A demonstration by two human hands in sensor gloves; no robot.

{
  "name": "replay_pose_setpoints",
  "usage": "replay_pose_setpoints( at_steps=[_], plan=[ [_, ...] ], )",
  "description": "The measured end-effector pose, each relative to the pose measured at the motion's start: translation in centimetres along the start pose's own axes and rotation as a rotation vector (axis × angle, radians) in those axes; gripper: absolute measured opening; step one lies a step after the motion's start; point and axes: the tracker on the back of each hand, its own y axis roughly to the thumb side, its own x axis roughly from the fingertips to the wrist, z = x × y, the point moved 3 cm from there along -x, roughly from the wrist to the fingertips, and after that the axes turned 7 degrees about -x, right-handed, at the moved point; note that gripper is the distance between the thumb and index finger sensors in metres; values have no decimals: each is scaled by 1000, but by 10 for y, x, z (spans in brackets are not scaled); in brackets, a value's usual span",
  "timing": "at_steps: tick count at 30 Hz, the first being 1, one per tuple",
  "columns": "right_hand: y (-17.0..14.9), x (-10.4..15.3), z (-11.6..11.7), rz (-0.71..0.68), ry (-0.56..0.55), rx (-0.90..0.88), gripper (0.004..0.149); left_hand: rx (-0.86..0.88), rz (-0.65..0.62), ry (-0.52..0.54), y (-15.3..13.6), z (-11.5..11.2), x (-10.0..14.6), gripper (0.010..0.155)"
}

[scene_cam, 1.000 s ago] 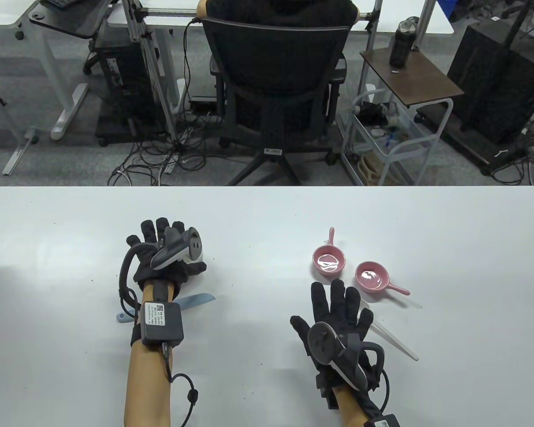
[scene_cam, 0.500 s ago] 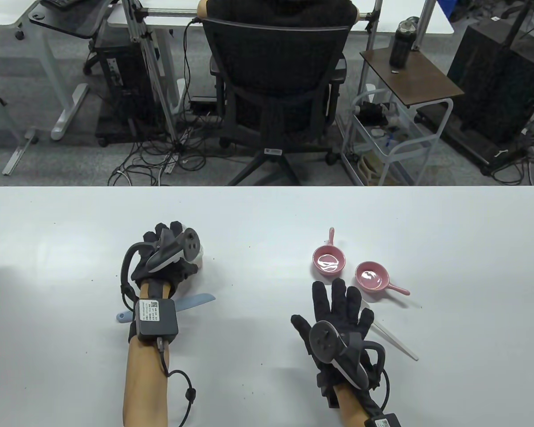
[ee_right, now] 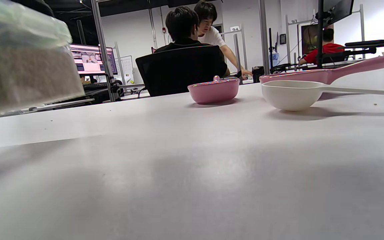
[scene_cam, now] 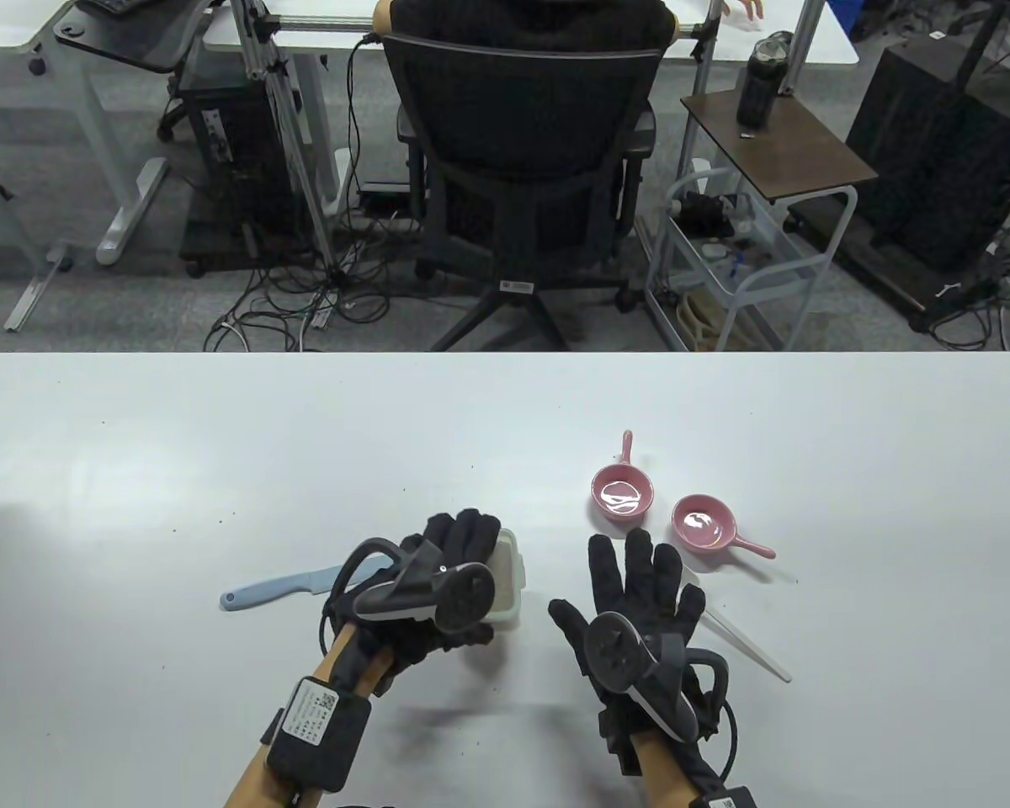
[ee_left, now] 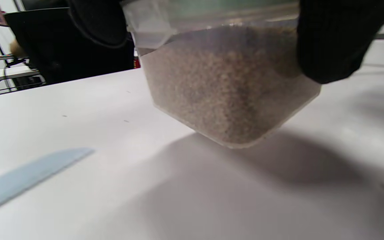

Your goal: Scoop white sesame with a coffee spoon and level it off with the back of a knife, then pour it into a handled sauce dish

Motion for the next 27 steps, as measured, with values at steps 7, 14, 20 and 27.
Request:
replay_pose_setpoints(
  at_steps=[7,14,20,27],
  plan=[
    [1,1,0,-9,-1,-1,82,-34,-26,-117,17,-19,-10,118],
    [3,0,1,-13,14,-9,82,80,-55,-186,7,-13,9,123],
    [9,1,5,-25,64,-42,82,98,260,-10,-30,21,48,102],
    [22,2,16,-54,121,-6,81,569,554,148,-34,-27,64,74]
  ],
)
